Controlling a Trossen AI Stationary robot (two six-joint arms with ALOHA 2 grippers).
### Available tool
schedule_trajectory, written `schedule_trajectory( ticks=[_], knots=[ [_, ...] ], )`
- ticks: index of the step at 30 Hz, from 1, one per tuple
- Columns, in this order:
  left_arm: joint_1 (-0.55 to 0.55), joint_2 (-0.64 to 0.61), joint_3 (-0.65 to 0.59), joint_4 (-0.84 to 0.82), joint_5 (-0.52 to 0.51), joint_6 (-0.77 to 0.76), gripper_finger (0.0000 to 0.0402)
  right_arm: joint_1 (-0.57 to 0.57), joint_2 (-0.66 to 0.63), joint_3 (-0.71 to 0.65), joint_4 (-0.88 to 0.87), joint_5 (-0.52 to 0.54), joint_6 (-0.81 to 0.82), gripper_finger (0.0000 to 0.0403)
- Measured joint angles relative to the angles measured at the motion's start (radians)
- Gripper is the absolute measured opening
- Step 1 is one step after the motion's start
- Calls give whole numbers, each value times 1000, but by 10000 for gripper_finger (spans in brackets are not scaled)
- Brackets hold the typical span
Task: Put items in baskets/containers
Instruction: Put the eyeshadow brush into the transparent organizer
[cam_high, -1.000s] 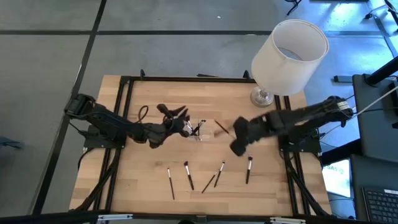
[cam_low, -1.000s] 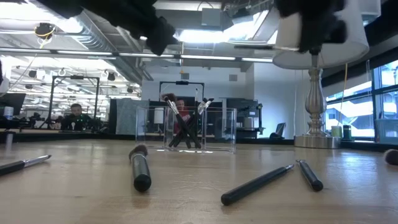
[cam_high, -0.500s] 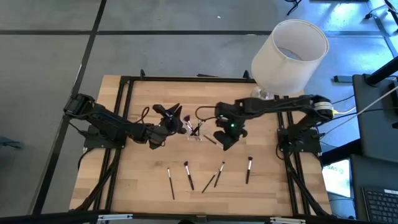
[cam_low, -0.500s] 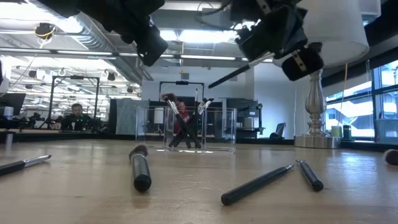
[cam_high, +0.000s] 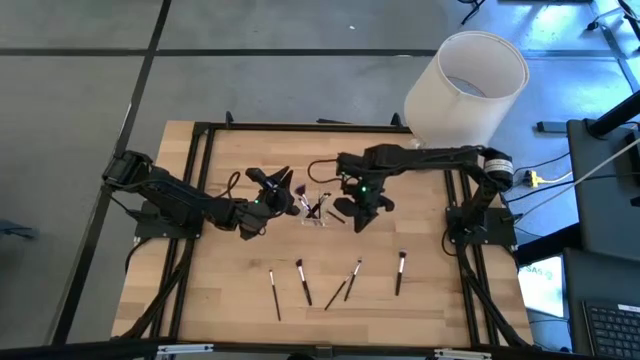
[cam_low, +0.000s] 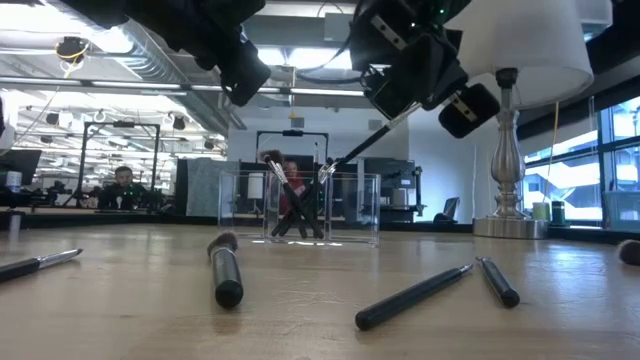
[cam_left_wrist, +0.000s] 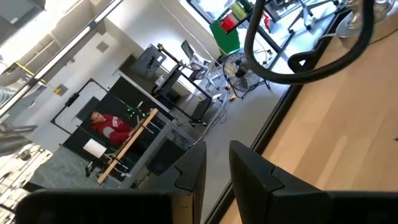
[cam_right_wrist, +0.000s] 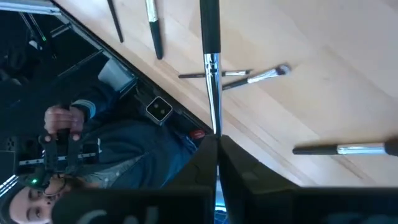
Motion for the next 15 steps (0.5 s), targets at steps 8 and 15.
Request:
schedule_trajectory(
  ticks=[8, 15],
  knots=[
    [0, 0, 0, 0, 1, 0, 66, -50, 0, 0, -126, 77, -71, 11],
    [0, 0, 0, 0, 8, -12, 66, -62, 0, 0, -82, 139, -108, 15]
  ],
)
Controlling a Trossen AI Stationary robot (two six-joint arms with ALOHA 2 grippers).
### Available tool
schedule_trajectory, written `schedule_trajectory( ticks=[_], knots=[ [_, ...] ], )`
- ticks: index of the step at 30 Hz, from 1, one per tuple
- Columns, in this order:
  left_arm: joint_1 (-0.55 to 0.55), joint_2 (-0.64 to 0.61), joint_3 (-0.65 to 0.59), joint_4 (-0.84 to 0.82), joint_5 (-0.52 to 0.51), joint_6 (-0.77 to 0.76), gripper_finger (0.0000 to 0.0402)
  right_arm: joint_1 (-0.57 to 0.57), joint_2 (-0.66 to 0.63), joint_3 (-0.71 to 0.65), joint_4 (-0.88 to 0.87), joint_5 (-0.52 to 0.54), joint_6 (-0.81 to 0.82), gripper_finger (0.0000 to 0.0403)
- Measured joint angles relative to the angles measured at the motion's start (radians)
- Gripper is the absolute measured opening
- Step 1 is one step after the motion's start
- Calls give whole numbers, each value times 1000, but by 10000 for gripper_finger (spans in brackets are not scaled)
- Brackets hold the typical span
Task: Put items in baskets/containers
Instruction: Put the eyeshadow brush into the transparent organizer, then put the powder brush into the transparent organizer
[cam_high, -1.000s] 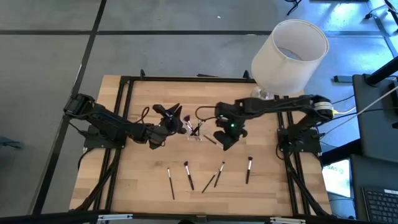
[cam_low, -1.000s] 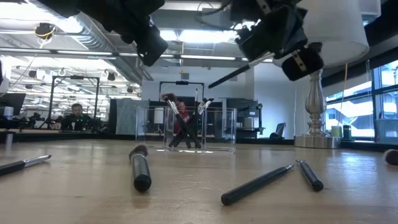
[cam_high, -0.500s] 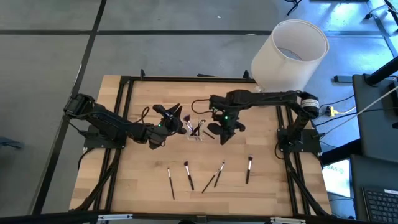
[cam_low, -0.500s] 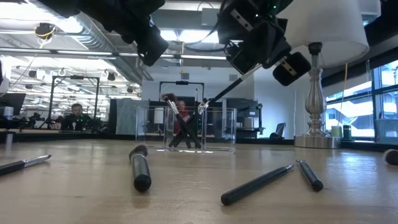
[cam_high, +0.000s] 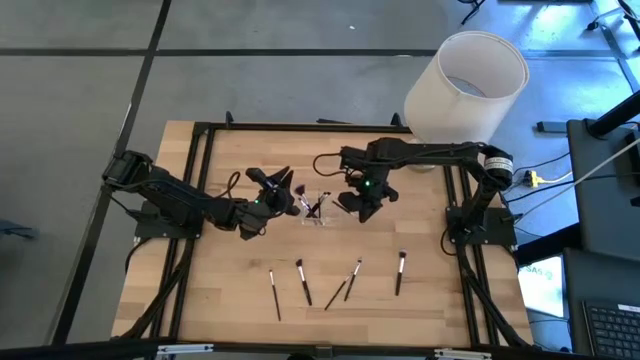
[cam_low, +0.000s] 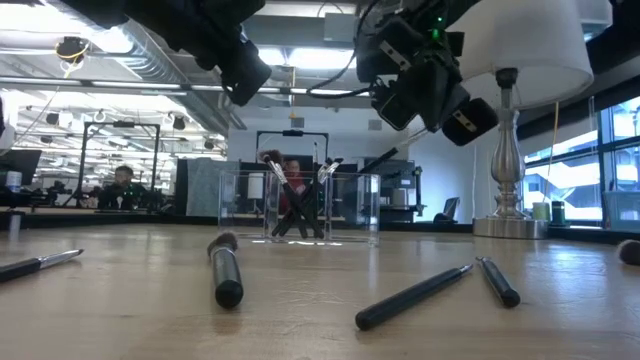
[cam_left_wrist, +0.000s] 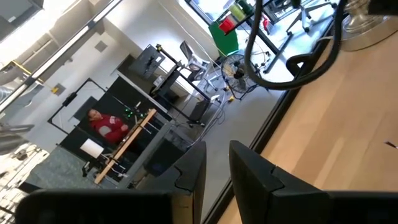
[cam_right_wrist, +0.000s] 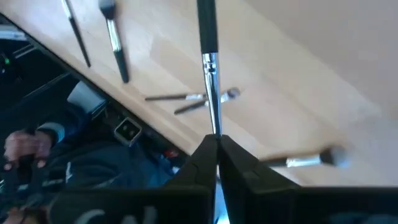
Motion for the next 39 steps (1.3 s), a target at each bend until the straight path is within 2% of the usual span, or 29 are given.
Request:
schedule_trajectory(
  ticks=[9, 14, 17, 22, 25, 28, 31, 35, 39],
  knots=[
    [-3, 0, 0, 0, 0, -14, 66, 0, 0, 0, 135, 41, 17, 54],
    [-15, 0, 0, -13, -3, -14, 66, 12, -13, 0, 247, 158, -14, 71],
    [-23, 0, 0, -41, -11, -15, 66, 50, -47, 0, 212, 291, -116, 72],
    [-30, 0, 0, -92, -14, -59, 66, 226, -146, 0, 131, 653, -140, 65],
    [-30, 0, 0, -113, -12, -91, 66, 361, -199, -5, 52, 840, -14, 62],
    [-34, 0, 0, -134, -10, -131, 66, 482, -235, -56, -32, 945, 201, 63],
    [-49, 0, 0, -143, -9, -155, 66, 575, -257, -156, -65, 940, 432, 73],
    [-71, 1, 0, -110, -7, -156, 66, 659, -266, -290, -28, 804, 652, 102],
    [-84, 1, 0, -52, 24, -136, 66, 699, -266, -389, 8, 675, 772, 150]
  ],
)
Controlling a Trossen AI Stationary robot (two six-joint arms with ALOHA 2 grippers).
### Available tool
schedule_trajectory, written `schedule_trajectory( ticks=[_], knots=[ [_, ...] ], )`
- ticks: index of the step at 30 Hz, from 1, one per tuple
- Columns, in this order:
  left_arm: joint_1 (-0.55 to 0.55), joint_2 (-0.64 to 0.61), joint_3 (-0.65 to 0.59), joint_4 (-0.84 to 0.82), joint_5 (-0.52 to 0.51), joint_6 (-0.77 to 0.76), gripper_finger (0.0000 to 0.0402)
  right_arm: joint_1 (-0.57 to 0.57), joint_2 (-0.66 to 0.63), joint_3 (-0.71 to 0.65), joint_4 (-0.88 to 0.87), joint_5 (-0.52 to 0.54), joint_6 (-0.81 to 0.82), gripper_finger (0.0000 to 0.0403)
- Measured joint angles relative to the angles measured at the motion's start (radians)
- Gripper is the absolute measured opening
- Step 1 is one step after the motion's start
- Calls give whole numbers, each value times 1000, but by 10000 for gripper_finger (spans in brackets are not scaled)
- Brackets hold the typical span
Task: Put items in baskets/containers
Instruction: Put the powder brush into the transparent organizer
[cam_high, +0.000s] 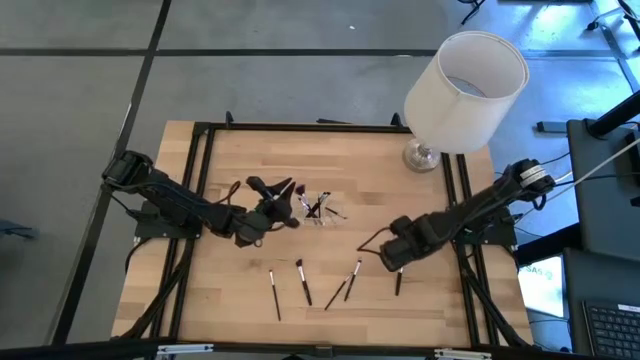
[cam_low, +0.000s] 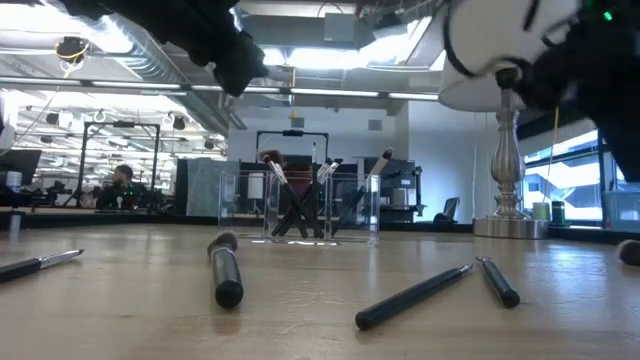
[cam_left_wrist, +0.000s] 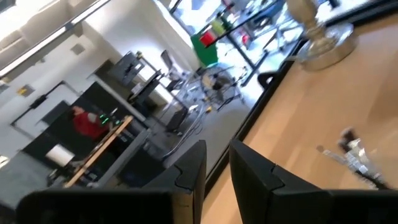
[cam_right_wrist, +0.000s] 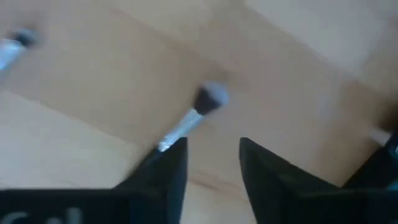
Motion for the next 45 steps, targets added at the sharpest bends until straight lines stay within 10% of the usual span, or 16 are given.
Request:
schedule_trajectory(
  ticks=[13, 25, 31, 45],
  knots=[
    [19, 0, 0, 23, 29, 52, 66, -27, -4, -305, 475, -31, 87, 245],
    [32, 0, 0, 30, 52, 78, 66, -36, -1, -307, 423, 20, 18, 20],
    [46, 0, 0, 30, 74, 71, 66, -38, -15, -202, 431, 122, -58, 32],
    [59, 0, 0, 30, 74, 87, 66, -41, -56, 102, 536, 1019, -608, 11]
  ],
)
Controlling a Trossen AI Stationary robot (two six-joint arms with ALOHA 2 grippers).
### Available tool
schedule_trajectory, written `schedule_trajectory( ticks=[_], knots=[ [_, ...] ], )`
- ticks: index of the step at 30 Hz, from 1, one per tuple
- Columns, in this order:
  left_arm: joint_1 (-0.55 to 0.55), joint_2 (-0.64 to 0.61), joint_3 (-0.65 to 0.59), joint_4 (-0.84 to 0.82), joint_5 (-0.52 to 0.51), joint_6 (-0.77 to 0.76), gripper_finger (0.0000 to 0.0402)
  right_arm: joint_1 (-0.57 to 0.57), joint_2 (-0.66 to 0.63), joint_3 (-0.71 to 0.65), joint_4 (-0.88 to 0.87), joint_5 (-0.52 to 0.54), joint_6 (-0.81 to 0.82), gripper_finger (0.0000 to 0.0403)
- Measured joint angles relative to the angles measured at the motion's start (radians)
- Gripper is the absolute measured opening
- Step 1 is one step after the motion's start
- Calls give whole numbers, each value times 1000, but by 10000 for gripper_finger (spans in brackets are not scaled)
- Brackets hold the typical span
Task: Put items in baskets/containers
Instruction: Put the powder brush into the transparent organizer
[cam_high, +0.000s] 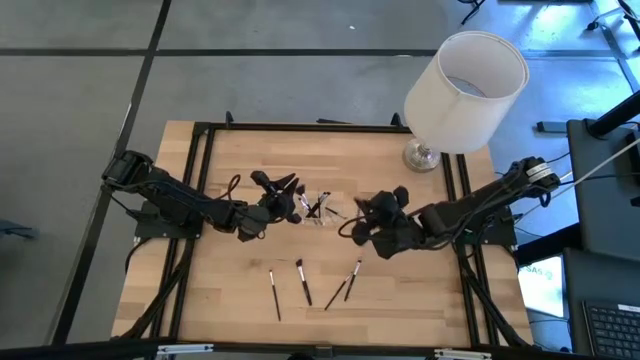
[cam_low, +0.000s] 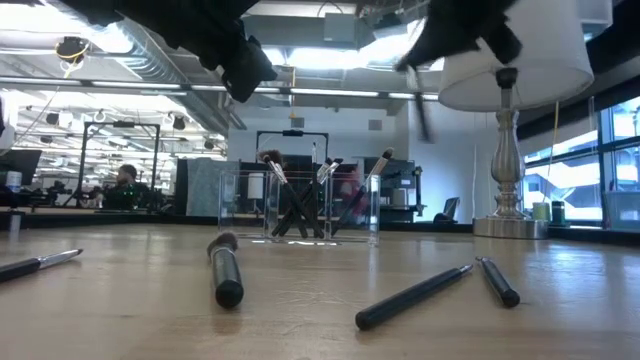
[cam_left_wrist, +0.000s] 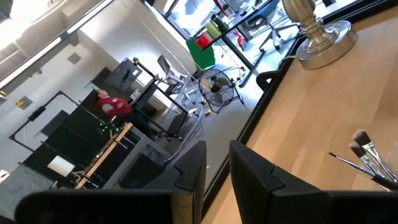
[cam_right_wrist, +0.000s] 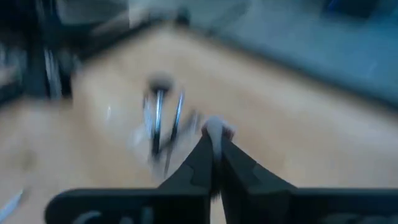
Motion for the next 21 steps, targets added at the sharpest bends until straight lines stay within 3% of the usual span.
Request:
schedule_trajectory(
  ticks=[3, 7, 14, 21],
  knots=[
    [0, 0, 0, 0, 0, -1, 66, -10, 14, -28, 163, 160, -156, 13],
    [5, 0, 0, 0, 16, -13, 66, -42, 50, -68, 368, 239, -302, 25],
    [25, 0, 0, -9, 139, -91, 66, -110, 134, -101, 605, 209, -475, 16],
    [26, 0, 0, -16, 107, -106, 66, -137, 228, -101, 637, 164, -448, 40]
  ],
)
